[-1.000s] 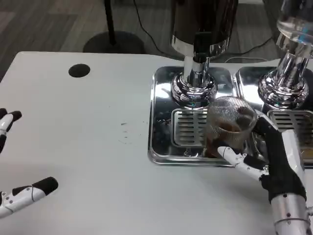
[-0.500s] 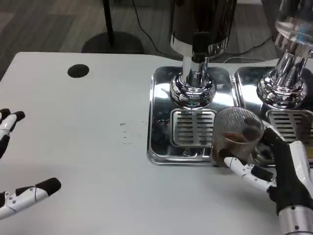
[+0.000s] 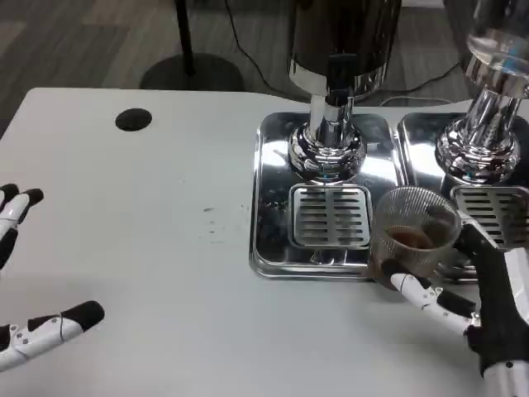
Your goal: Grasp the cup under the faucet to collect the drink, then remove the cup.
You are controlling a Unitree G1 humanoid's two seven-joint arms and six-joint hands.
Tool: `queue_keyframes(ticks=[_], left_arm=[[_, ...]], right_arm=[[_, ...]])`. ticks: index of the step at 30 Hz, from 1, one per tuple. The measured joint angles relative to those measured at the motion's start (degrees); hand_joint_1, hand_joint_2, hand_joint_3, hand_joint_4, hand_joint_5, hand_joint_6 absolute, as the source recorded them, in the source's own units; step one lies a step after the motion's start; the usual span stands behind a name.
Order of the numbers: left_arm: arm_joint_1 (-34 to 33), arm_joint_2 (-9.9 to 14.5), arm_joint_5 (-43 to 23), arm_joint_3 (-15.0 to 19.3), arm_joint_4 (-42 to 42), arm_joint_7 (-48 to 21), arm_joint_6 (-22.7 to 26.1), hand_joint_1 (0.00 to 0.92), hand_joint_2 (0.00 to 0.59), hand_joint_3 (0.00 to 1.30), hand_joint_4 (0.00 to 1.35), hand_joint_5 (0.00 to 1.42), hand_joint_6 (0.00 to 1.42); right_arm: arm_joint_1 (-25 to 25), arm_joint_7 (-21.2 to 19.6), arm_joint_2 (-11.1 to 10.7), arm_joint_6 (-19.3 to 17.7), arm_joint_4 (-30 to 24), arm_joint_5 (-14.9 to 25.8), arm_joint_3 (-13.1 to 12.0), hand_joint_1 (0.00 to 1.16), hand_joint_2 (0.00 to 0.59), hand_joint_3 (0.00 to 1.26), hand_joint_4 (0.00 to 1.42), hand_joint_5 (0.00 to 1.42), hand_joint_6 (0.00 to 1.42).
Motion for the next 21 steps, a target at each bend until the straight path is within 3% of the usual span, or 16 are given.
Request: queue_keyframes(ticks=[21], left_arm=[[-1.4, 0.0, 0.4, -1.6, 0.0, 0.0, 1.0, 0.0, 0.066, 0.08, 0.0, 0.0, 0.0]], right_arm=[[5.3, 0.1, -0.8, -2.3, -2.1, 1.0, -2.4, 0.76, 0.23, 0.37, 0.38, 0.29, 0.12]])
